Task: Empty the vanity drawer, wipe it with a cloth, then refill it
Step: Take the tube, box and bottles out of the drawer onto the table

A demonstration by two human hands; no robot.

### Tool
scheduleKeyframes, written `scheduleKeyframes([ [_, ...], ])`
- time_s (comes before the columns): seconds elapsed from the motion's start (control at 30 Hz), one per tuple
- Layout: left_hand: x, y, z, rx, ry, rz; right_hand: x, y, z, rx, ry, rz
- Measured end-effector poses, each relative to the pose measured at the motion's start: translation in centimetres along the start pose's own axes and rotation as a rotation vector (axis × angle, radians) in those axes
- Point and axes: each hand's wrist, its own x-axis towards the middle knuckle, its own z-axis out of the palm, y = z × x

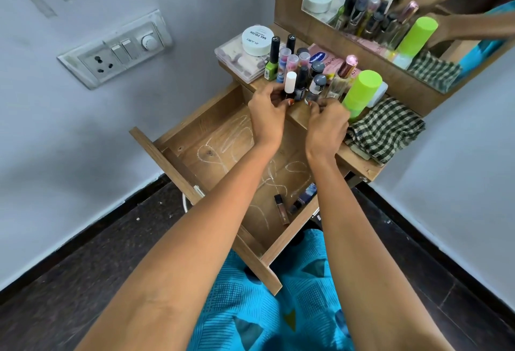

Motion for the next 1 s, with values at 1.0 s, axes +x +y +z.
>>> scheduleKeyframes([
  [1.0, -1.6, -1.9, -1.4, -0.055, 0.012, -0.043, -1.4, 0.4, -1.2, 0.019, -0.068, -0.072],
])
